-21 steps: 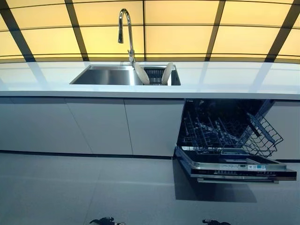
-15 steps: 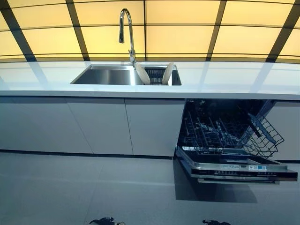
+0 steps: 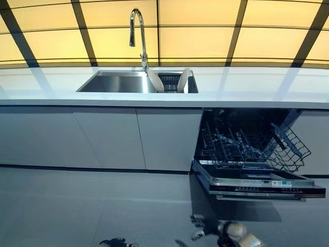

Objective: Take plates into dishwasher

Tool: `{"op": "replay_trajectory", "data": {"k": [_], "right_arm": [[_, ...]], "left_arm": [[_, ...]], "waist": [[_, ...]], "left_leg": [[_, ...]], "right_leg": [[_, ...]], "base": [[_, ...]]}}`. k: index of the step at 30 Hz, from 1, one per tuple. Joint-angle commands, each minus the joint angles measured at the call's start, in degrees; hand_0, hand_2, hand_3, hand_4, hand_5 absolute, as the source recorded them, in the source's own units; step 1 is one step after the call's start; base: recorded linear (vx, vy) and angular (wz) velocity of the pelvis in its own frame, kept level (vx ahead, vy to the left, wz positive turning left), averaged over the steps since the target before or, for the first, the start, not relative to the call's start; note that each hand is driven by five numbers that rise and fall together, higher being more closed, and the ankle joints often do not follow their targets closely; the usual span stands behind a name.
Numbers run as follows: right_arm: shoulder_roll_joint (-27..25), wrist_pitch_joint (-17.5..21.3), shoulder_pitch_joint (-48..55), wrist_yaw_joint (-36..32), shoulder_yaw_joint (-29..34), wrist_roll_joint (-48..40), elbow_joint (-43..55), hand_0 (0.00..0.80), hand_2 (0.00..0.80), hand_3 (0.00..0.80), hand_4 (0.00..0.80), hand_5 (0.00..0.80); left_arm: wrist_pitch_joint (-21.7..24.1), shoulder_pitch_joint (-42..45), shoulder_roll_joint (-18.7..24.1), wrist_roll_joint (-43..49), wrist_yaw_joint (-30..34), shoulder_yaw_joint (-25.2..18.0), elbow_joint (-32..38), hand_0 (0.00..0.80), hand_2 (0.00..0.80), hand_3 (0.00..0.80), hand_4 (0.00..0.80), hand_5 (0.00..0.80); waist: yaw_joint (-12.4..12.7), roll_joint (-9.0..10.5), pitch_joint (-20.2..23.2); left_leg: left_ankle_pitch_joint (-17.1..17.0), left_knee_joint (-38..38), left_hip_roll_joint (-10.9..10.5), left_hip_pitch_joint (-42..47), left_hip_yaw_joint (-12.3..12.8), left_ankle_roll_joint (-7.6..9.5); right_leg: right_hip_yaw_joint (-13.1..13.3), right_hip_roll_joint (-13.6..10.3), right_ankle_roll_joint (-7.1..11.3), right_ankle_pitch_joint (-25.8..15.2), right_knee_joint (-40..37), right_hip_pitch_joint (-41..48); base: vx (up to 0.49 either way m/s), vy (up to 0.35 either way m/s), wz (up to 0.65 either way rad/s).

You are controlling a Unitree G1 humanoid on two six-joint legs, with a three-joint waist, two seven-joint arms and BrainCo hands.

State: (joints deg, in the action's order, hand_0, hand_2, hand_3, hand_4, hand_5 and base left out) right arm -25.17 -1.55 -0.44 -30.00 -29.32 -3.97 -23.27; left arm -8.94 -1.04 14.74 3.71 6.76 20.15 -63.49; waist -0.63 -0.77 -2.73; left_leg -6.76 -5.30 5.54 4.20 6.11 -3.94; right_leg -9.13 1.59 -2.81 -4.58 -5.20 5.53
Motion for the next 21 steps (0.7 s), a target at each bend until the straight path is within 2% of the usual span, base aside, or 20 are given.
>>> {"op": "replay_trajectory", "data": {"k": [1,6,8,10,12,15,19,21], "right_arm": [[-2.31,1.27,-8.72,-5.78,0.03,-10.41,12.48,0.000,0.000,0.000,0.000,0.000],[-4.34,-1.25,-17.07,-9.19,2.72,-20.90,28.24,0.000,0.000,0.000,0.000,0.000],[-3.59,-3.86,-21.37,-7.52,5.74,-28.54,32.45,0.000,0.000,0.000,0.000,0.000],[-1.85,-4.04,-24.54,-4.28,8.68,-35.64,34.04,0.000,0.000,0.000,0.000,0.000],[-0.37,-3.40,-26.06,-1.69,10.50,-39.67,34.69,0.000,0.000,0.000,0.000,0.000],[4.53,1.18,-28.34,5.26,15.09,-44.55,36.10,0.000,0.000,0.000,0.000,0.000],[6.11,5.40,-30.83,11.88,18.08,-44.98,37.21,0.000,0.000,0.000,0.000,0.000],[5.92,6.26,-31.72,13.49,18.62,-44.95,37.45,0.000,0.000,0.000,0.000,0.000]], "left_arm": [[0.35,-3.40,2.97,0.97,-0.23,1.17,-0.76,0.000,0.000,0.000,0.000,0.000],[1.62,-3.94,2.62,1.53,-0.82,0.73,-3.00,0.000,0.000,0.000,0.000,0.000],[2.17,-3.60,2.26,1.64,-0.95,0.53,-3.71,0.000,0.000,0.000,0.000,0.000],[2.55,-3.02,1.84,1.70,-1.21,0.51,-4.16,0.000,0.000,0.000,0.000,0.000],[2.85,-2.66,1.57,1.77,-1.32,0.45,-4.54,0.000,0.000,0.000,0.000,0.000],[3.70,-2.14,0.79,1.84,-1.51,0.65,-5.76,0.000,0.000,0.000,0.000,0.000],[5.25,-2.19,0.37,1.41,-1.57,1.00,-7.61,0.000,0.000,0.000,0.000,0.000],[5.60,-2.24,0.31,1.27,-1.61,1.21,-8.10,0.000,0.000,0.000,0.000,0.000]], "waist": [[-1.09,3.85,-4.08],[-0.89,4.26,-3.88],[-0.63,4.25,-3.54],[-0.38,4.14,-3.19],[-0.23,4.01,-3.00],[-0.01,3.35,-2.52],[-0.05,2.73,-2.13],[-0.08,2.63,-2.01]], "left_leg": [[13.08,0.30,-7.66,4.76,3.07,7.01],[13.46,0.30,-7.70,4.69,3.60,7.25],[13.73,0.30,-7.69,4.86,3.71,7.31],[13.97,0.30,-7.70,5.06,3.86,7.37],[14.16,0.30,-7.74,5.15,3.92,7.46],[14.56,0.30,-8.01,5.16,3.96,7.82],[14.89,0.30,-8.47,5.06,3.90,8.27],[14.97,0.30,-8.61,5.03,3.91,8.42]], "right_leg": [[-0.06,-0.26,4.65,8.59,0.20,2.70],[0.15,-0.39,5.02,8.46,0.20,2.41],[0.11,-0.49,5.10,8.52,0.20,2.55],[-0.02,-0.64,5.15,8.58,0.20,2.73],[-0.15,-0.75,5.20,8.60,0.20,2.82],[-0.42,-1.10,5.34,8.61,0.20,2.84],[-0.59,-1.56,5.50,8.52,0.20,2.76],[-0.60,-1.68,5.59,8.45,0.20,2.69]], "base": [[-0.029,0.035,0.03],[-0.015,0.039,-0.01],[0.014,0.052,0.00],[0.019,0.053,0.01],[0.017,0.049,0.01],[0.023,0.097,0.01],[0.015,0.104,0.00],[0.016,0.092,-0.01]]}}
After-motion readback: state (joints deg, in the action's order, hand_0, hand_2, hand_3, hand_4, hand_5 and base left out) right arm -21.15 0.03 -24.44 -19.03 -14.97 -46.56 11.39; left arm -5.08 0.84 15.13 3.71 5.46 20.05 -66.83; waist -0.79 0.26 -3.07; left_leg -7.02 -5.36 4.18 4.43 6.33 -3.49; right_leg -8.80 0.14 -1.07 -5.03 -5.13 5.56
